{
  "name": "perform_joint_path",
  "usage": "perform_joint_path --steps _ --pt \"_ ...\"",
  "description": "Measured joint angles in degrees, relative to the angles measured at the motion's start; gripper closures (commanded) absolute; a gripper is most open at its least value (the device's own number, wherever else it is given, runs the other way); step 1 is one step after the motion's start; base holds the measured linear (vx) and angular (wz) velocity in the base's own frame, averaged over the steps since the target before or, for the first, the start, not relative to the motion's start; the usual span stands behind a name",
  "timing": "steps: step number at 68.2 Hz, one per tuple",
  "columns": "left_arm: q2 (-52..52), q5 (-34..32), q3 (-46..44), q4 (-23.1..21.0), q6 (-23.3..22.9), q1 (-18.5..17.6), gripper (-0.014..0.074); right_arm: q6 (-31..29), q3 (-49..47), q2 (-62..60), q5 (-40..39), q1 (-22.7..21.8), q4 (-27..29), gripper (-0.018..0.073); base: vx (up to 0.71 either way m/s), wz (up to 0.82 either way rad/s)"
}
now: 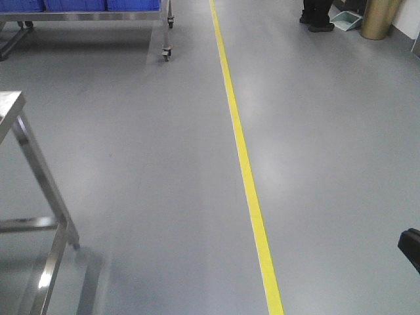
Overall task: Move and align brake pads A on conveyor
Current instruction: 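Drive along the yellow floor line past the blue bin racks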
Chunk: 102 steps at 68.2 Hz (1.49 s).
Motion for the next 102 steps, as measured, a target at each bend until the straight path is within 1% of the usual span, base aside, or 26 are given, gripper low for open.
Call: perform_joint_path --steps 69,87,102 --pt "0.0 0.0 0.0 0.0 0.0 0.0 0.0603 0.0 0.0 0.0 0.0 0.0 0.0 0.0565 0.7 -0.05" --pt "0.0 0.0 0.0 0.0 0.0 0.0 0.0603 0.0 0.0 0.0 0.0 0.0 0.0 0.0565 0.57 0.03" --pt "0.1 0.0 0.0 0.0 0.0 0.0 0.0603 0.0 0.0 0.0 0.0 0.0 0.0 0.0565 0.38 0.16"
